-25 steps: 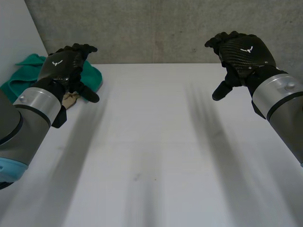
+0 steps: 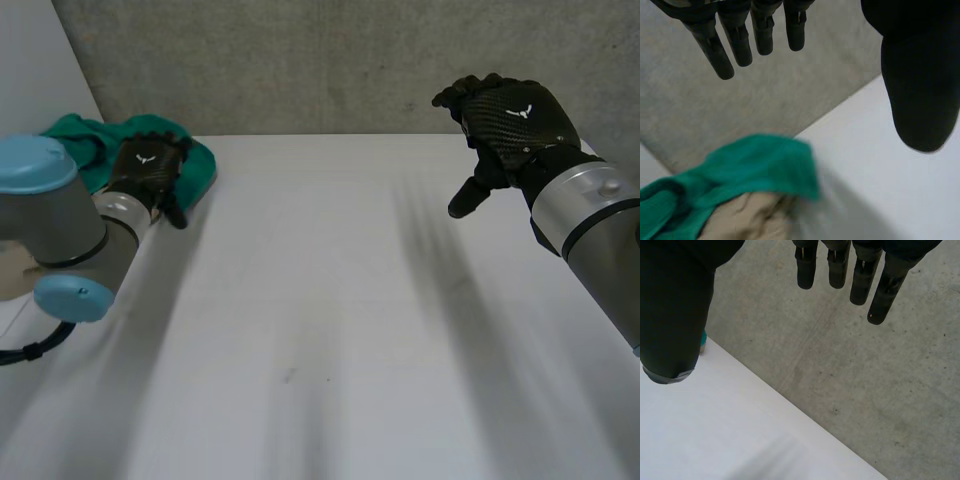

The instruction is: Fold the laundry.

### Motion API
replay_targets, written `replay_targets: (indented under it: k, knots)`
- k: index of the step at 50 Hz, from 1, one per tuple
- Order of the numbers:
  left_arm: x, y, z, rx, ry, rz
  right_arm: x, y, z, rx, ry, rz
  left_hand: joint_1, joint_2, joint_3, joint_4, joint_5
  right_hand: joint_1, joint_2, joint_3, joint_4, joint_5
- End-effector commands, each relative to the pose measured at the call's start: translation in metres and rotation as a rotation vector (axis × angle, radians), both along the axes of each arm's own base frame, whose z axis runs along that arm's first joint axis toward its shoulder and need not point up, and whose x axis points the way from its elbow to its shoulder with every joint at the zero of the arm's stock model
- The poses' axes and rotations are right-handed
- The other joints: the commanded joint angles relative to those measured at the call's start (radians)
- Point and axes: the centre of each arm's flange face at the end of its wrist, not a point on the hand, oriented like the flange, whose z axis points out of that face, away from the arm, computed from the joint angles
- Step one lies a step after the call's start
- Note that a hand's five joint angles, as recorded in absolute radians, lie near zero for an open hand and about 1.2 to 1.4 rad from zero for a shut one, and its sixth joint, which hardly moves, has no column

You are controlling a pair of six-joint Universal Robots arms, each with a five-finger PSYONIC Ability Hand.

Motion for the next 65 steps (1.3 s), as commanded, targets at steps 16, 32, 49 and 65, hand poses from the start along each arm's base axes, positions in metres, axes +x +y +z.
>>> replay_targets:
  k: [16,32,49,65]
  knots:
    - [0.031,-0.126,-0.077,-0.337,-0.242,-0.028,0.001,-0.006,-0.012,0.027,0.016,-0.003,0.173,0.174,0.170,0.177,0.167,-0.020,-0.043,-0.037,-0.153,-0.067]
    - [0.024,-0.133,-0.085,-0.266,-0.206,-0.102,0.003,-0.009,-0.020,0.044,0.028,-0.003,1.174,1.176,1.172,1.178,1.169,-0.020,-0.043,-0.037,-0.153,-0.067]
    - [-0.039,-0.010,0.053,-0.338,-0.001,-0.240,0.001,-0.007,-0.012,0.030,0.020,-0.004,1.176,1.178,1.174,1.181,1.171,-0.020,-0.043,-0.037,-0.153,-0.067]
    - [-0.115,0.210,0.022,0.280,0.416,-0.670,-0.006,-0.004,0.006,-0.020,0.001,-0.021,-0.045,-0.044,-0.048,-0.041,-0.051,-0.020,-0.043,-0.037,-0.153,-0.067]
